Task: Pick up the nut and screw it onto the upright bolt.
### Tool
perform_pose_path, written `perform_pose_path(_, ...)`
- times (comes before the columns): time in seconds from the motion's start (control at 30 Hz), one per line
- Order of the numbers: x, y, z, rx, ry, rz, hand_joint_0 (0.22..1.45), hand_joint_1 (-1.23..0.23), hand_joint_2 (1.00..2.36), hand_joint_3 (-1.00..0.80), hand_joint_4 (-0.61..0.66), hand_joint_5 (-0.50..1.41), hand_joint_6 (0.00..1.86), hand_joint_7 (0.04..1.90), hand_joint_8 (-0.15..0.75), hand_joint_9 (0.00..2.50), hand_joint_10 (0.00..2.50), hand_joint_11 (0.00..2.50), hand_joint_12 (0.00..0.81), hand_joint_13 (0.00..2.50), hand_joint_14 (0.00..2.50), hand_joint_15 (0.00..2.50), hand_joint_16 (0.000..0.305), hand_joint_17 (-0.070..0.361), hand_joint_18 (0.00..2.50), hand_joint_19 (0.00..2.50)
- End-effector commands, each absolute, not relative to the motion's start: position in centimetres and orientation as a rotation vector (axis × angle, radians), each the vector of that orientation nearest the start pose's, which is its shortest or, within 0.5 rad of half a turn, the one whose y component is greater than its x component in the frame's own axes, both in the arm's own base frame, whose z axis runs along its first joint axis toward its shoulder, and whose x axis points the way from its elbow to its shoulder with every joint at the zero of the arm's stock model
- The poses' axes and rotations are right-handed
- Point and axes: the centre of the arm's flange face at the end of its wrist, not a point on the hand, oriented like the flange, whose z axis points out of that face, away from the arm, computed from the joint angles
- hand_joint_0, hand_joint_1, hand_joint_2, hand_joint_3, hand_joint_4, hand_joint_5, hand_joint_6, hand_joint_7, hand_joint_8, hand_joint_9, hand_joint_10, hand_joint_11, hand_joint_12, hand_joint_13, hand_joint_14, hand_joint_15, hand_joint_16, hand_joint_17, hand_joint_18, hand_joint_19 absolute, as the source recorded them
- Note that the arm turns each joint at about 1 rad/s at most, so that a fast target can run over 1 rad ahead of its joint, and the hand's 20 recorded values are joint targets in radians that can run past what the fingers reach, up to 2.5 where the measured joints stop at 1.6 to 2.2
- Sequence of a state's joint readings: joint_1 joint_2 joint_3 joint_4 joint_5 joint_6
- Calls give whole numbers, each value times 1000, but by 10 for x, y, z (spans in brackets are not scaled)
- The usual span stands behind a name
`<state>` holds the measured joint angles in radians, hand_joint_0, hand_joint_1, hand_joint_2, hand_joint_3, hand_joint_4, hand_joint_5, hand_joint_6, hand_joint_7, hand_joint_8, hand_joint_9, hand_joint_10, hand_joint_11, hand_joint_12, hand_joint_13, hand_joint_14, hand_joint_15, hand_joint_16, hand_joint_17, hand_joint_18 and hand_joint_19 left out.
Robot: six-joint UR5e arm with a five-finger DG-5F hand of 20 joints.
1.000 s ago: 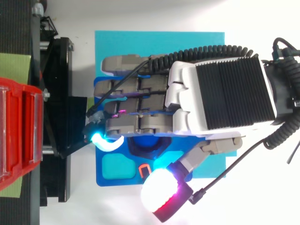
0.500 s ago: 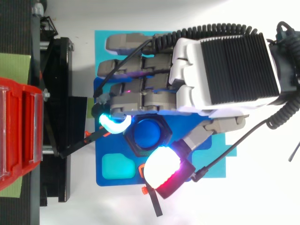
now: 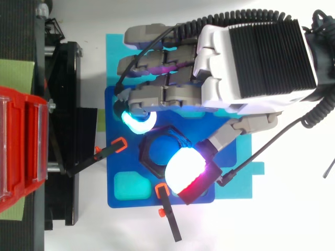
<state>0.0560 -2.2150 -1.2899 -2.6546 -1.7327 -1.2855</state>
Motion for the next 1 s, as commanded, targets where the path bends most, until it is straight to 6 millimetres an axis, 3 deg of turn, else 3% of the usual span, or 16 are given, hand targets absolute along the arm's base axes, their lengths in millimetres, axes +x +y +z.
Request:
perform_pose_path(0.0,737,-77,276,31,1462,398,541,-159,1000,-500,224,40,501,1465,282,926,0,0,228,653,0,0,22,50,363,0)
perform_pose_path(0.4,736,-89,279,33,1455,401,544,-189,1000,-500,248,72,502,1458,257,1149,0,0,199,770,0,0,18,40,473,0)
perform_pose_path(0.73,743,-98,302,15,1414,409,525,-148,1000,-500,268,-41,505,1114,272,930,0,0,249,683,0,0,30,68,455,0)
perform_pose_path(0.97,744,-96,301,11,1415,409,514,-154,1000,-500,267,-85,504,910,260,833,0,0,264,639,0,0,33,75,415,0)
